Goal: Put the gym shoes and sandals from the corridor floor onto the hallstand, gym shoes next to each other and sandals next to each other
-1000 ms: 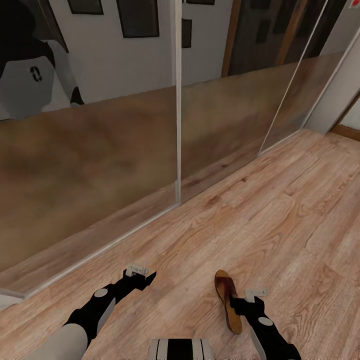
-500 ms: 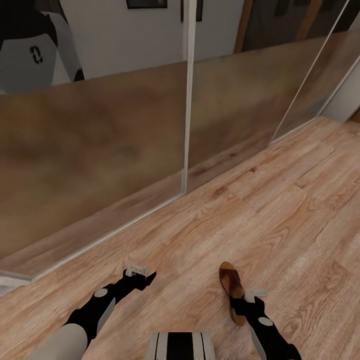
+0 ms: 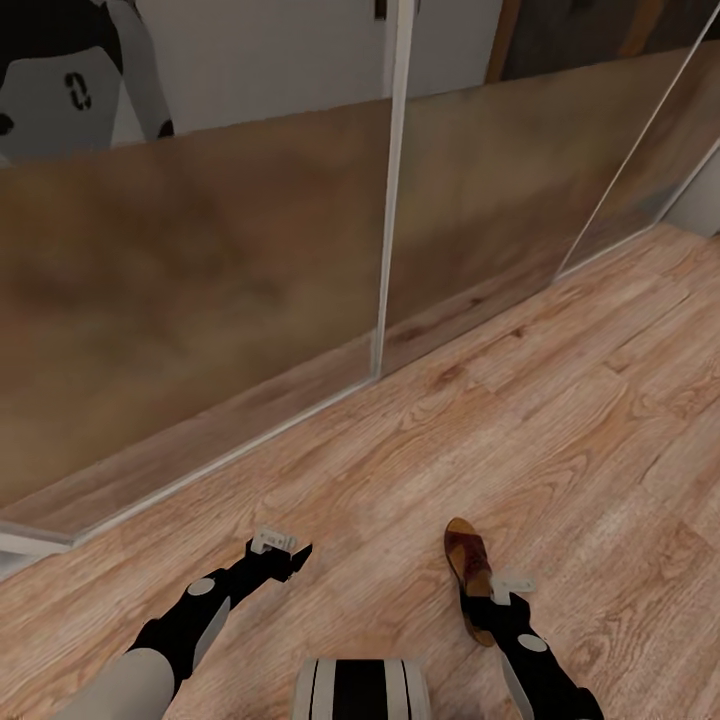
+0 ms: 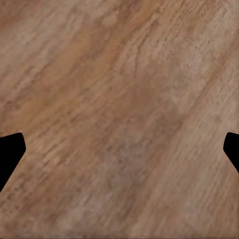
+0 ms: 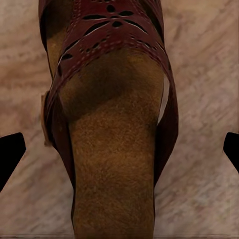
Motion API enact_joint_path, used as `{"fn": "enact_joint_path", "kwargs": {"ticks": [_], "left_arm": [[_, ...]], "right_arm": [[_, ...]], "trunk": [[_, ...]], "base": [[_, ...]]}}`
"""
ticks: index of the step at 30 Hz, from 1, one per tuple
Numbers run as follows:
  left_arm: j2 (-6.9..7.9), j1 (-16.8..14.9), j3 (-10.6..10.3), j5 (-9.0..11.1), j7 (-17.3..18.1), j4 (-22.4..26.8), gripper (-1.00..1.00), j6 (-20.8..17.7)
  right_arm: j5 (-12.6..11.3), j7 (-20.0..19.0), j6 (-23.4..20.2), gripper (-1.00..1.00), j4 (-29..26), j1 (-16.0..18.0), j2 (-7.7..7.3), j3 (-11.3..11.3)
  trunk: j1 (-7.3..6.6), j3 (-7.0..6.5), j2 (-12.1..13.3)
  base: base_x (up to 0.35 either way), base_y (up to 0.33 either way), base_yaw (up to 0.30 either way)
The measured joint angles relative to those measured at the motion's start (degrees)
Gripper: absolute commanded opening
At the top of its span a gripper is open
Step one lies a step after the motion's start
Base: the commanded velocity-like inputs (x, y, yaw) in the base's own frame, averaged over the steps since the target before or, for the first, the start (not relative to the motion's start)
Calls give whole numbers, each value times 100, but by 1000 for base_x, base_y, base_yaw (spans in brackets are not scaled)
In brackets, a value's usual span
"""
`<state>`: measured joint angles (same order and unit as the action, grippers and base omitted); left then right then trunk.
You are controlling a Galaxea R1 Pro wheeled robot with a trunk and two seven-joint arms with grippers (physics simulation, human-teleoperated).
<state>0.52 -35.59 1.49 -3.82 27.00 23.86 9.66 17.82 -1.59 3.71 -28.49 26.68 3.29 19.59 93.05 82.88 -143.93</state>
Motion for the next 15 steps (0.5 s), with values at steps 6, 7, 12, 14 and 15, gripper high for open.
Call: {"fn": "enact_joint_path", "kwargs": {"ticks": [6, 7, 12, 14, 15], "left_arm": [[1, 2, 1, 0, 0, 1, 100, 2], [1, 2, 1, 0, 0, 1, 100, 2], [1, -3, 1, 0, 0, 3, 100, 2], [1, -4, 1, 0, 0, 5, 100, 2], [1, -5, 1, 0, 0, 4, 100, 1]], "right_arm": [[0, 0, 2, 100, 0, 0, -3, 5], [1, 0, 3, 100, 0, 0, -3, 5], [-2, 0, 9, 100, 0, -2, -3, 6], [-2, 0, 9, 100, 0, -1, -3, 6], [-2, 0, 9, 100, 0, -1, -3, 6]], "trunk": [[15, 177, -8], [18, 208, -9], [31, 361, -16], [36, 423, -19], [39, 454, -20]], "base": [[0, 0, 0], [0, 0, 0], [0, 0, 0], [0, 0, 0], [0, 0, 0]]}}
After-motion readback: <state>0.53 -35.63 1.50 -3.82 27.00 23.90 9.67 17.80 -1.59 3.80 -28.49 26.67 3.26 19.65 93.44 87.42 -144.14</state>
